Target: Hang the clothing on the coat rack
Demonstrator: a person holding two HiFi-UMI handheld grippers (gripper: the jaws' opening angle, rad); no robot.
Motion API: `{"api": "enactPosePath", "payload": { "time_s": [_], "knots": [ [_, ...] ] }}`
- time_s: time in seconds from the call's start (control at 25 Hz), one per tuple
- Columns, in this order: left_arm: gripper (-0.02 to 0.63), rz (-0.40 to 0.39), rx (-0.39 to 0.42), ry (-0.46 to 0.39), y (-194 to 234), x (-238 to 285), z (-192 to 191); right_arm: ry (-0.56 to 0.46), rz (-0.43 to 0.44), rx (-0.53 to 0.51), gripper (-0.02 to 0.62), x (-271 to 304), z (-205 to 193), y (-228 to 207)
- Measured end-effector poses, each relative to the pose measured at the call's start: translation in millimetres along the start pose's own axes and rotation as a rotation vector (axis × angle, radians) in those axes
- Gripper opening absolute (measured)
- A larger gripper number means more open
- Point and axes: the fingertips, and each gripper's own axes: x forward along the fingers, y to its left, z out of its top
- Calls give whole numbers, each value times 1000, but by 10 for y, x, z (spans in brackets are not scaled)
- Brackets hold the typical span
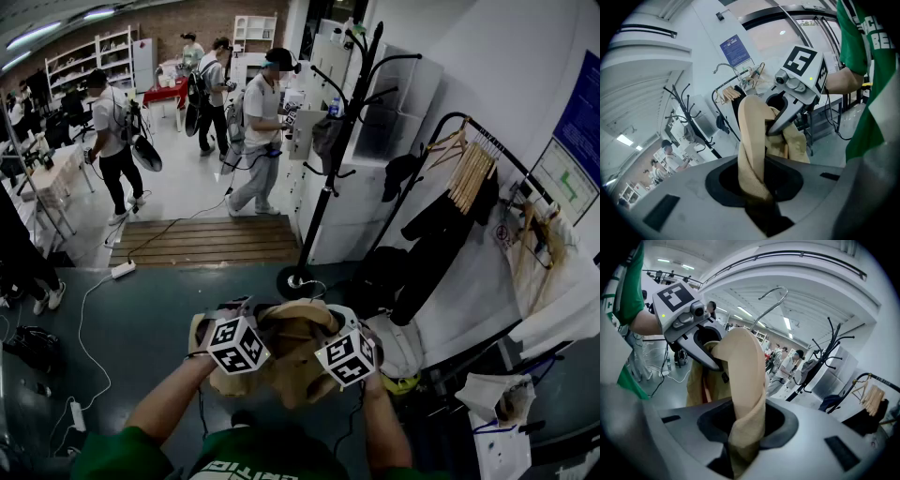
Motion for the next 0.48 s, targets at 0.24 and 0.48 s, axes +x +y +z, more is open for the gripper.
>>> {"api": "enactPosePath", "payload": {
  "time_s": [0.24, 0.48],
  "knots": [
    [84, 13, -2, -12, -191, -41, 199, 5, -23, -30, 112, -277, -76, -15],
    [84, 26, 15, -30, -218, -71, 320, 1, -56, -41, 113, -410, -64, -58]
  ]
}}
